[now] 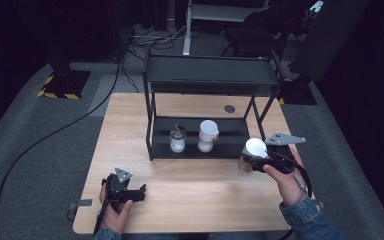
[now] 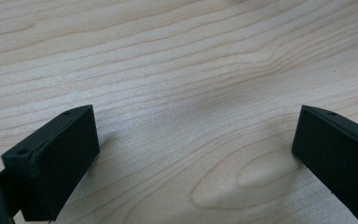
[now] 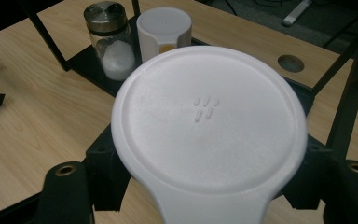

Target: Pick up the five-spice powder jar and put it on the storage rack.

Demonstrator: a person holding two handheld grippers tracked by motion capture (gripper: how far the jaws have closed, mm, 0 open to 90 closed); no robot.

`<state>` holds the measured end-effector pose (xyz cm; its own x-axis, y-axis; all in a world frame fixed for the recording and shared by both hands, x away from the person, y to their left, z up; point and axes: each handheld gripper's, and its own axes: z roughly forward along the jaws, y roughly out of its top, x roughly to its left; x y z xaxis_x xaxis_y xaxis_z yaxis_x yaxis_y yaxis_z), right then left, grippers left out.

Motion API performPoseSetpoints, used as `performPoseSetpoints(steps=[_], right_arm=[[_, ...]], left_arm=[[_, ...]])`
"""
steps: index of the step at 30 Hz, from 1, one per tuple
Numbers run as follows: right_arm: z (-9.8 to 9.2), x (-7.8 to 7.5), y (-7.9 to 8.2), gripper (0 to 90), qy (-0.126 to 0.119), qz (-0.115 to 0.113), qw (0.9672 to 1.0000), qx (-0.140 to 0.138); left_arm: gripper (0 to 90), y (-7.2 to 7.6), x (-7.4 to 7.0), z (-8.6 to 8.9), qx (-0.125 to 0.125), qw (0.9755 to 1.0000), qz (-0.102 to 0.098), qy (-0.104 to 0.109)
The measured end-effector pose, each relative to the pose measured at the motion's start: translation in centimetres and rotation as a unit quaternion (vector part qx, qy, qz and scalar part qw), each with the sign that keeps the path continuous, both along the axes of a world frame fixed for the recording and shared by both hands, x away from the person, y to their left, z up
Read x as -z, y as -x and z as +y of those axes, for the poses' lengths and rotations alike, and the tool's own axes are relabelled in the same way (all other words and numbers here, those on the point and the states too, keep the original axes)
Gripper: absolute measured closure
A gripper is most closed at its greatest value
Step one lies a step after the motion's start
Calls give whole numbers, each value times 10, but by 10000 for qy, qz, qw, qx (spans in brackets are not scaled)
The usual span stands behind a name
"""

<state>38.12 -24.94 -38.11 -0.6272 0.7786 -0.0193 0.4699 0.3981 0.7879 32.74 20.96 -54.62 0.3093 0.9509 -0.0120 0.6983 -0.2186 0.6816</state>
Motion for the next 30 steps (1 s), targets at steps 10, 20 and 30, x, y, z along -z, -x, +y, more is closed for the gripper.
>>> performPoseSetpoints(steps=[10,20,30], right_arm=[[11,-8,-23,305,19,-78,10000,-6],[19,-6,-46,305,83,-112,9999,-49],[22,2,-69,305,107,-50,9999,-25]], left_arm=[[4,0,0,0,0,10000,0,-1],[4,0,0,0,-2,10000,-2,0],[4,0,0,0,-3,10000,0,-2]])
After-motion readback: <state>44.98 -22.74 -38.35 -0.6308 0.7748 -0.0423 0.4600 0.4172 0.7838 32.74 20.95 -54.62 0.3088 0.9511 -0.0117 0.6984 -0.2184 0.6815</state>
